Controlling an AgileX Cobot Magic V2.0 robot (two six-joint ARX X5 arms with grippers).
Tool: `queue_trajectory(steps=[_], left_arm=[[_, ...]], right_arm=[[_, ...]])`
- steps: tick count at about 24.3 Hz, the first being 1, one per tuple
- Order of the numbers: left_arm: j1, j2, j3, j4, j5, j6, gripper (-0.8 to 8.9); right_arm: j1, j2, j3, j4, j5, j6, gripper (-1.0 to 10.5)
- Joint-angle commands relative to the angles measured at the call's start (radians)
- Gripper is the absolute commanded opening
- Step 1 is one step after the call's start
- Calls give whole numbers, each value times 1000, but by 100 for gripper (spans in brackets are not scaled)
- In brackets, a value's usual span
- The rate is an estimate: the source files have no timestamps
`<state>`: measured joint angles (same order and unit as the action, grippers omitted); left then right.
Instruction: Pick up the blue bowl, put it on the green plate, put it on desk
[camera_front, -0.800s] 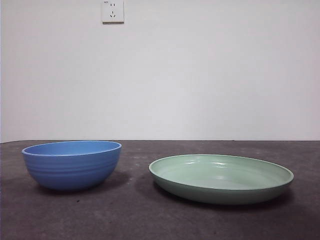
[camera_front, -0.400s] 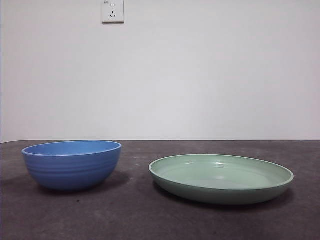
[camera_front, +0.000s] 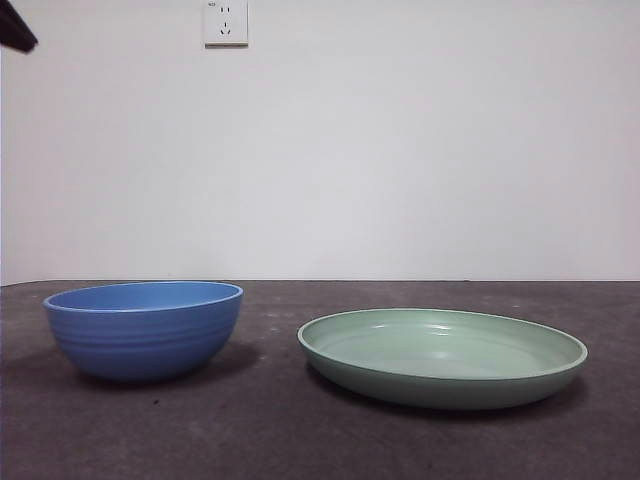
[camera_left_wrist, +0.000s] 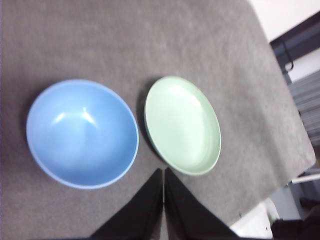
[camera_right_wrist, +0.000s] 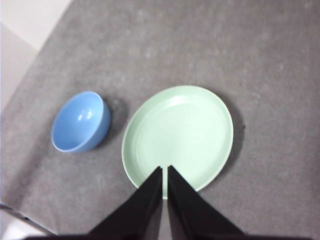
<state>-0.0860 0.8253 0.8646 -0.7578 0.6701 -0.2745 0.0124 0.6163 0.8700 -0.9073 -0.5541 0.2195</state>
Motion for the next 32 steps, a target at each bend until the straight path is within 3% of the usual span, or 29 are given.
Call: queue_trajectory(steps=[1, 6, 12, 15, 17, 19, 23, 32], left_arm=[[-4, 12, 16, 10, 11, 55, 9], [-4, 13, 16, 9, 10, 128, 44], [-4, 13, 16, -15, 10, 128, 240], [-4, 13, 16, -26, 10, 131, 440], [-4, 13, 16, -25, 10, 133, 574], [-4, 13, 16, -25, 10, 132, 629], [-4, 13, 16, -40, 1, 139, 622], [-4, 109, 16, -106, -236, 160, 622]], right_arm=[[2, 6, 16, 9, 1, -31, 10], [1, 3, 16, 3, 5, -52, 10], [1, 3, 16, 1, 4, -82, 22], [2, 3, 16, 1, 4, -98, 201], [2, 3, 16, 1, 4, -97, 399], [2, 3, 16, 1, 4, -97, 520], [2, 3, 16, 1, 4, -97, 541], [2, 3, 16, -8, -14, -97, 541]])
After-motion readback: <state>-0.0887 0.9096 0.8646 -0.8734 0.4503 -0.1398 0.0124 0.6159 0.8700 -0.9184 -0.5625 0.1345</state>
